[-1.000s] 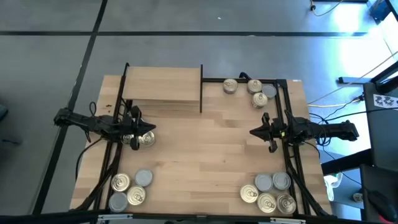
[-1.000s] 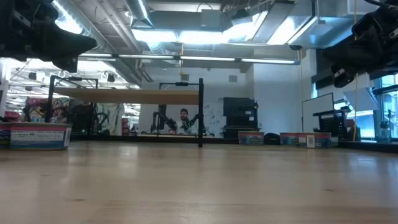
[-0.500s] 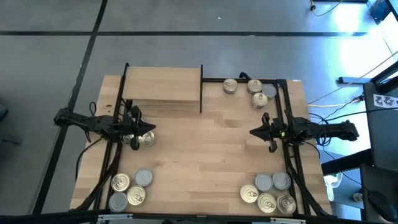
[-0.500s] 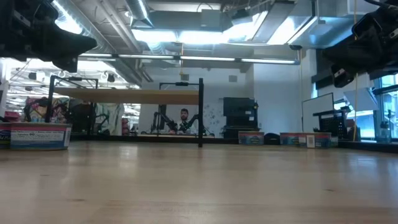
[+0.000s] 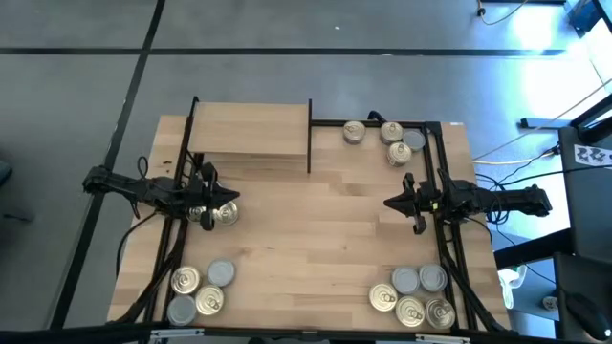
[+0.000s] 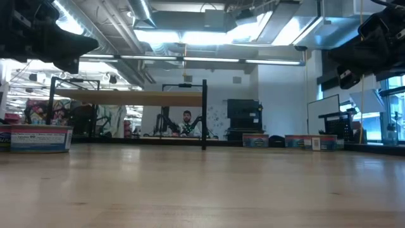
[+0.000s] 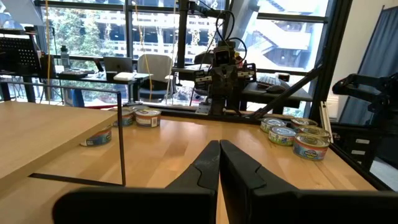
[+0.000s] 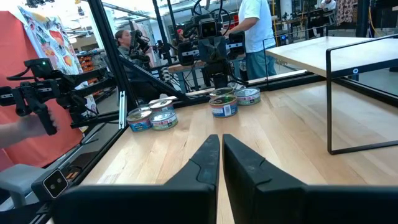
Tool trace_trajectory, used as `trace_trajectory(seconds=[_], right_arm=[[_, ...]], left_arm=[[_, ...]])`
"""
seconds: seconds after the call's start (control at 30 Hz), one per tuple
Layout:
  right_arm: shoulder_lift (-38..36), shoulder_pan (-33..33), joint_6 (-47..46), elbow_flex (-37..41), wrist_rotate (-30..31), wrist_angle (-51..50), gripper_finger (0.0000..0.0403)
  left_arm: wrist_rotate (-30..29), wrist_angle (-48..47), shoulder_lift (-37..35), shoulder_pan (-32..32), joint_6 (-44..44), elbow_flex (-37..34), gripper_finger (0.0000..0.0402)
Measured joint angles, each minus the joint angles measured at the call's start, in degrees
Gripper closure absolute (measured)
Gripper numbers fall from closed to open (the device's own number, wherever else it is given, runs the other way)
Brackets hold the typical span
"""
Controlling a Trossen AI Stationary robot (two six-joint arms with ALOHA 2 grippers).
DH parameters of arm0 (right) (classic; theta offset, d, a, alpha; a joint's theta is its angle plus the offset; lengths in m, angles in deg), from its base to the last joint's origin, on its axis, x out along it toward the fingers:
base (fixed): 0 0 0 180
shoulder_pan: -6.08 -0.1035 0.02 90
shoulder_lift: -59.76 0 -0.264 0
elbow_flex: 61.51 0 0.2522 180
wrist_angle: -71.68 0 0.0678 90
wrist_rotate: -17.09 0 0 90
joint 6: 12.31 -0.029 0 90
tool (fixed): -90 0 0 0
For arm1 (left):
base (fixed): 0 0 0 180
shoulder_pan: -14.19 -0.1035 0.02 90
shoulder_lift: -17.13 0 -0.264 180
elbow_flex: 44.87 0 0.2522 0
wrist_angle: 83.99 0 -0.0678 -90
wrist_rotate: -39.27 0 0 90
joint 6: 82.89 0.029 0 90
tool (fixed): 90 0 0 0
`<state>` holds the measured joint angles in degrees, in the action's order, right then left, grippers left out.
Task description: Stack canned seafood by type on shelf
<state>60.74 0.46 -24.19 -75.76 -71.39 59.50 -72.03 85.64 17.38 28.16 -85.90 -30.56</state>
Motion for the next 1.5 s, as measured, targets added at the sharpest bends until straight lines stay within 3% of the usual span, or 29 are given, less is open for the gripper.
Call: trace_trajectory(seconds=[0.17, 0.4, 0.77, 1.2, 1.37, 1.5], right_arm=[[0.00, -0.01, 0.03, 0.00, 0.13, 0.22, 0.0381], [-0.01, 0.02, 0.55, 0.00, 6.19, 1.32, 0.0381], [-0.01, 0.02, 4.64, 0.00, 7.53, 1.57, 0.0381], [0.72, 0.02, 4.64, -0.38, 8.03, 6.97, 0.0381], [6.65, 0.02, 4.96, -3.69, 16.58, 6.12, 0.0381], [13.12, 0.02, 6.87, -7.07, 28.03, 3.10, 0.0382]], left_arm=[[0.02, 0.20, 0.00, 0.00, 0.14, 0.01, 0.0394], [0.00, 0.41, -0.02, -0.02, -2.44, -0.01, 0.0394], [-0.49, 5.99, 0.50, -1.75, -2.93, -0.04, 0.0394], [-0.61, 6.58, 12.37, -1.81, -4.13, 3.03, 0.0394], [-0.61, 6.52, 16.86, -1.81, -4.13, 4.15, 0.0394], [-0.61, 6.54, 19.02, -1.81, -4.11, 4.77, 0.0394]])
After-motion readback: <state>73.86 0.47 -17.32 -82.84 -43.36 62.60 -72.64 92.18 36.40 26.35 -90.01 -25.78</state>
